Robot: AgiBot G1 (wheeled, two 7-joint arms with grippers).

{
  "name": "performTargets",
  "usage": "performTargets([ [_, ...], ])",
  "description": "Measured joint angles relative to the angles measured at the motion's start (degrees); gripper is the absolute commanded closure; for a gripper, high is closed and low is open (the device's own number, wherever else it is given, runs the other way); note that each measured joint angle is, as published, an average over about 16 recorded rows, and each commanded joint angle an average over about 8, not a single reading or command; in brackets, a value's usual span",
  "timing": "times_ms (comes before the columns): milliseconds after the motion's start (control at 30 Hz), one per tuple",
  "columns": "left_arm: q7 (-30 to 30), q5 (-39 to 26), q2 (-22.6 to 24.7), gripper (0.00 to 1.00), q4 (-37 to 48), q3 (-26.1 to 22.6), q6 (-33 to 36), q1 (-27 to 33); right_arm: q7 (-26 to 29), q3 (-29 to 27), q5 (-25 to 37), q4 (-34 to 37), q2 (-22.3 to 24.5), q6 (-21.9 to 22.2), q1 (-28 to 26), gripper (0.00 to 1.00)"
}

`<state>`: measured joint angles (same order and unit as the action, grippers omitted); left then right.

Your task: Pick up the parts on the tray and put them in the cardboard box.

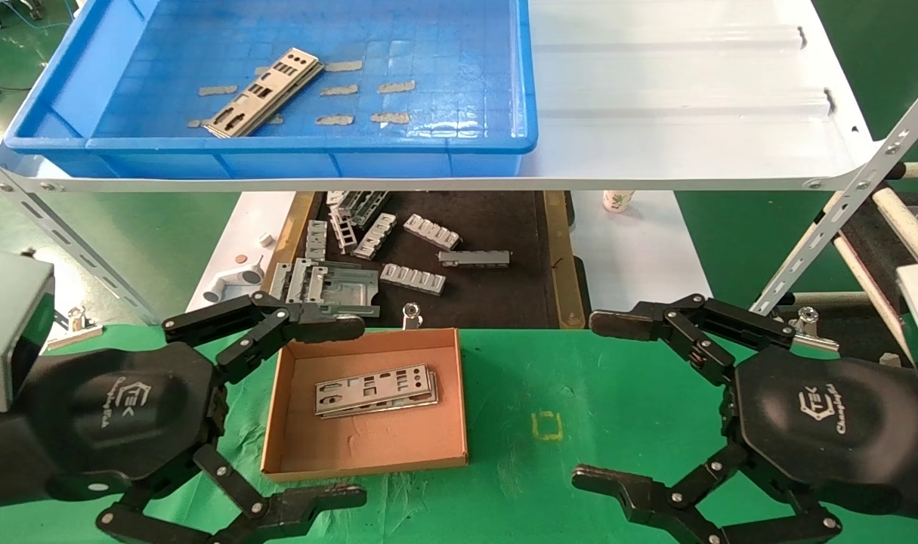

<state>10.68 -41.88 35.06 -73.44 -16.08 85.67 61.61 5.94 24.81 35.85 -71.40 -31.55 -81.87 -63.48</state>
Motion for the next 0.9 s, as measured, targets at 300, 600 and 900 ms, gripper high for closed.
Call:
performTargets([
  [300, 0.0, 0.0, 0.0, 0.0, 0.0, 0.0, 0.0, 0.0, 0.0, 0.0, 0.0, 0.0, 0.0, 0.0, 0.0, 0.0],
  [600, 0.0, 0.0, 0.0, 0.0, 0.0, 0.0, 0.0, 0.0, 0.0, 0.0, 0.0, 0.0, 0.0, 0.0, 0.0, 0.0],
  [900, 0.0, 0.0, 0.0, 0.0, 0.0, 0.0, 0.0, 0.0, 0.0, 0.0, 0.0, 0.0, 0.0, 0.0, 0.0, 0.0],
])
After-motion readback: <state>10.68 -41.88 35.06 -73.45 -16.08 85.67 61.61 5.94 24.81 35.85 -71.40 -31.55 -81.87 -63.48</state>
